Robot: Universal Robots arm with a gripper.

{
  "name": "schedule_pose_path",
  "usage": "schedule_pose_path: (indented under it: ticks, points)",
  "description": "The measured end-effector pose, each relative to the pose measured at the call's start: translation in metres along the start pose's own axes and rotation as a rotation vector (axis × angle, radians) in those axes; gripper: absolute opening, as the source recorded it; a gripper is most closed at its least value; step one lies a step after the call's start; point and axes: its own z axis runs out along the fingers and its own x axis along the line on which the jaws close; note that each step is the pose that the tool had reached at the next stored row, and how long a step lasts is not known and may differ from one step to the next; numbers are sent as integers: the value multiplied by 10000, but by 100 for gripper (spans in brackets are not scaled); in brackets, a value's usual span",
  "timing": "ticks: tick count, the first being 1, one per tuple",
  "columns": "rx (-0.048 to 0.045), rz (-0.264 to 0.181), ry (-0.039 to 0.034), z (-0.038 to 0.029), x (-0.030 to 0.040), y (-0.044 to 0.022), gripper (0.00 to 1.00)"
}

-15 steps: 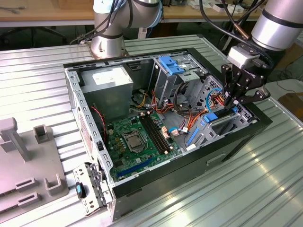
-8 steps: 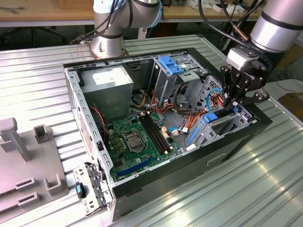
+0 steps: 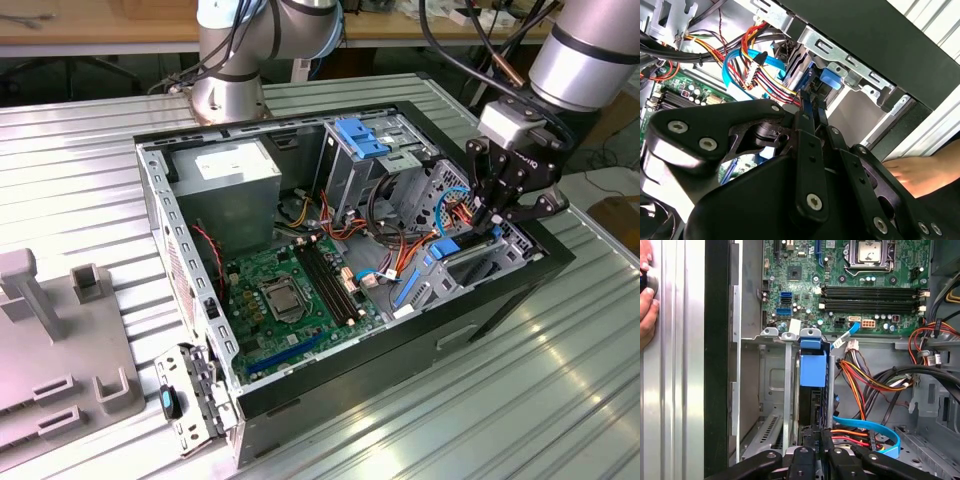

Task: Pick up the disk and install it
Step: 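Insert the first disk wire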

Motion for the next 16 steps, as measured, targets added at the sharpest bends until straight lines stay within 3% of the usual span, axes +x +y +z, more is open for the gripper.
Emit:
schedule_pose_path:
  ticks: [11,16]
  points:
    - [-3,42,0,1,0,-1,17]
    - [-16,276,8,1,-8,-1,17]
